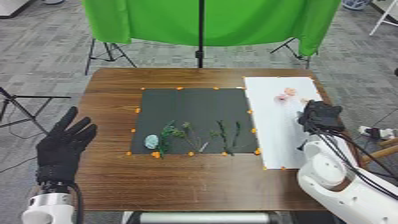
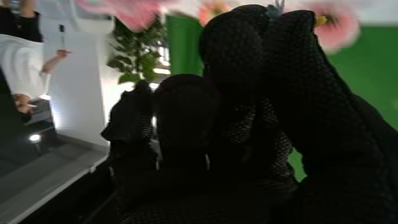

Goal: Arrange flowers

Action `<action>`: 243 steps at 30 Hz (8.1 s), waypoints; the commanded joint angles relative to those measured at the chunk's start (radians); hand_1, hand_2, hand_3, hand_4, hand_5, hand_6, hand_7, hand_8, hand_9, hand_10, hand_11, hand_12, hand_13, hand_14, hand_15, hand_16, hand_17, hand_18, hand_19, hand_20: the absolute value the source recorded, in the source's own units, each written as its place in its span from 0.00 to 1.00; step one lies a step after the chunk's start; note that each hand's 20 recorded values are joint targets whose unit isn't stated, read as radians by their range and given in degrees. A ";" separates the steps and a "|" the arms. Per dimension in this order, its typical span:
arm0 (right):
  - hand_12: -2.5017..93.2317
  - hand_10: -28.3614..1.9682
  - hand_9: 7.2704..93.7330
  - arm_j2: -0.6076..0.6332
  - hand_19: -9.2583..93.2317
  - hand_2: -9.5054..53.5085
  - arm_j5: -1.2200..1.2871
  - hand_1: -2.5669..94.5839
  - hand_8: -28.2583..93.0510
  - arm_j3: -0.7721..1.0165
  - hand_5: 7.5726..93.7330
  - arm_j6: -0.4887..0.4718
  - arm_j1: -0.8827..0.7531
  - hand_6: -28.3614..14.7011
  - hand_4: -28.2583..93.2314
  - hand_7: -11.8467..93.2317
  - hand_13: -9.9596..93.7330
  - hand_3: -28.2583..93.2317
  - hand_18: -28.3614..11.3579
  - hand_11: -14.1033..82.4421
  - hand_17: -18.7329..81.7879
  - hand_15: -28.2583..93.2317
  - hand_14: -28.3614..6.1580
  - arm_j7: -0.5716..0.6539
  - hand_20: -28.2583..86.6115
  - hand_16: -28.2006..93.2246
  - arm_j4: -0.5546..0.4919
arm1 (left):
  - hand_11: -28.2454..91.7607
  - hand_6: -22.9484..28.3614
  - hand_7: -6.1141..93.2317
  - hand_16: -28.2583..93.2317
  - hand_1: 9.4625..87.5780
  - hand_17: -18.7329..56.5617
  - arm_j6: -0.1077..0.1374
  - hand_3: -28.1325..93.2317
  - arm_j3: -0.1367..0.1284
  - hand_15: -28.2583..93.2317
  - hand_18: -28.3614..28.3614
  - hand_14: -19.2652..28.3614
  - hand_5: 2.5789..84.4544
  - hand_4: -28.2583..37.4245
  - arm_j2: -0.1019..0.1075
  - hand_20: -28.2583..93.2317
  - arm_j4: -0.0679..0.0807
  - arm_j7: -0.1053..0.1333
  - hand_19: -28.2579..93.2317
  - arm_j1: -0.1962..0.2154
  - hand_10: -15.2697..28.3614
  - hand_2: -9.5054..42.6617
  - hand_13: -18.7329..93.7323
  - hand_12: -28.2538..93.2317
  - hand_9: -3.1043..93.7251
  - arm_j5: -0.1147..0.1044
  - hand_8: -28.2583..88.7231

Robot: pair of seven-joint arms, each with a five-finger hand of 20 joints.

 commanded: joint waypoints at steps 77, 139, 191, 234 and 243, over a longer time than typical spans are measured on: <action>0.18 0.41 0.56 0.003 0.83 0.00 0.303 0.37 0.12 0.233 0.56 -0.175 0.068 0.65 0.00 0.30 0.55 0.88 0.16 0.48 0.30 0.87 0.44 -0.045 0.68 0.35 -0.083 | 0.42 0.59 0.13 0.15 0.14 0.14 0.016 0.89 -0.009 0.68 1.00 0.97 0.40 0.00 0.042 0.24 -0.016 0.021 0.71 0.039 0.80 0.31 0.34 0.32 0.36 -0.020 0.17; 0.44 0.75 0.96 -0.558 0.95 0.00 0.066 0.63 0.23 -0.514 0.85 -0.133 0.515 0.71 0.00 0.41 0.82 0.82 0.25 0.32 0.51 0.81 0.74 -0.356 0.61 0.47 0.082 | 0.42 0.59 0.13 0.15 0.15 0.14 -0.015 0.89 -0.002 0.68 1.00 0.97 0.40 0.00 0.013 0.24 0.004 -0.035 0.71 -0.010 0.80 0.32 0.34 0.32 0.36 0.010 0.17; 0.32 0.60 0.71 -0.539 0.91 0.00 -0.031 0.53 0.11 -0.531 0.68 -0.288 0.493 0.70 0.00 0.31 0.62 0.86 0.20 0.45 0.38 0.87 0.58 -0.275 0.68 0.43 0.094 | 0.42 0.59 0.13 0.15 0.15 0.14 -0.021 0.89 0.006 0.68 1.00 0.97 0.41 0.00 0.028 0.23 0.006 -0.050 0.71 -0.018 0.80 0.31 0.34 0.32 0.36 0.012 0.17; 0.19 0.33 0.46 -0.371 0.85 0.00 0.246 0.39 0.12 -0.240 0.50 -0.293 0.427 0.56 0.00 0.27 0.49 0.92 0.16 0.53 0.27 0.92 0.35 -0.248 0.72 0.32 -0.085 | 0.42 0.60 0.13 0.14 0.16 0.14 -0.001 0.89 0.010 0.68 1.00 0.97 0.41 0.00 0.027 0.23 -0.005 -0.025 0.71 0.011 0.80 0.31 0.34 0.32 0.36 -0.003 0.18; 0.18 0.34 0.46 -0.205 0.82 0.00 0.306 0.39 0.12 -0.241 0.49 -0.282 0.494 0.59 0.00 0.28 0.47 0.92 0.16 0.45 0.26 0.90 0.35 -0.147 0.70 0.30 0.048 | 0.42 0.60 0.13 0.14 0.16 0.14 -0.001 0.89 0.007 0.68 1.00 0.97 0.41 0.00 0.017 0.23 -0.001 -0.029 0.71 0.016 0.80 0.31 0.34 0.32 0.36 -0.003 0.17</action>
